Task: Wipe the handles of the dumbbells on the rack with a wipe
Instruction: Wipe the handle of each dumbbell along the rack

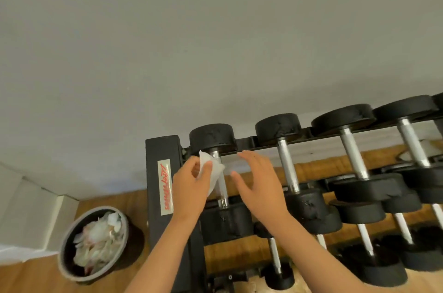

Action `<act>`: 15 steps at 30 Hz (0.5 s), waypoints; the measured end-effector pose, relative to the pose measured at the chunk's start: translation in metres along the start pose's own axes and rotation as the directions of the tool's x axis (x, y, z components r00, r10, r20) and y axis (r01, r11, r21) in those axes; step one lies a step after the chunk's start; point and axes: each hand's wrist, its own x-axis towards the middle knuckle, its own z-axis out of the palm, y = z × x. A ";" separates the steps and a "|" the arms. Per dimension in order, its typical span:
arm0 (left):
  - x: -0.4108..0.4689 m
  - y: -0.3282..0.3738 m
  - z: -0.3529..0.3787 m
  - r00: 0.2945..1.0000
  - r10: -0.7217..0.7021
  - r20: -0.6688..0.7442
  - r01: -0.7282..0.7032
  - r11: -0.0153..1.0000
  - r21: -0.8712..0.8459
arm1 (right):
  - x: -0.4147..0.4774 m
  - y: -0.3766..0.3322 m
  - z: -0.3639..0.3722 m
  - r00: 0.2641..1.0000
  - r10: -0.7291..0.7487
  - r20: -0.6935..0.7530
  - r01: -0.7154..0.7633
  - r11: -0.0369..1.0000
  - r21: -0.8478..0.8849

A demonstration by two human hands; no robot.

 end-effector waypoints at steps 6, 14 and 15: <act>-0.016 0.024 -0.013 0.945 -0.249 0.211 0.321 0.826 -0.463 | -0.004 -0.040 -0.004 0.999 0.045 0.025 -0.050 0.972 0.231; -0.018 0.031 -0.018 0.932 -0.323 0.167 0.361 0.764 -0.535 | 0.006 -0.036 -0.008 0.992 0.088 0.090 -0.114 0.932 0.343; -0.017 0.032 -0.019 0.934 -0.316 0.169 0.356 0.762 -0.542 | 0.008 -0.035 -0.010 0.992 0.098 0.081 -0.122 0.918 0.377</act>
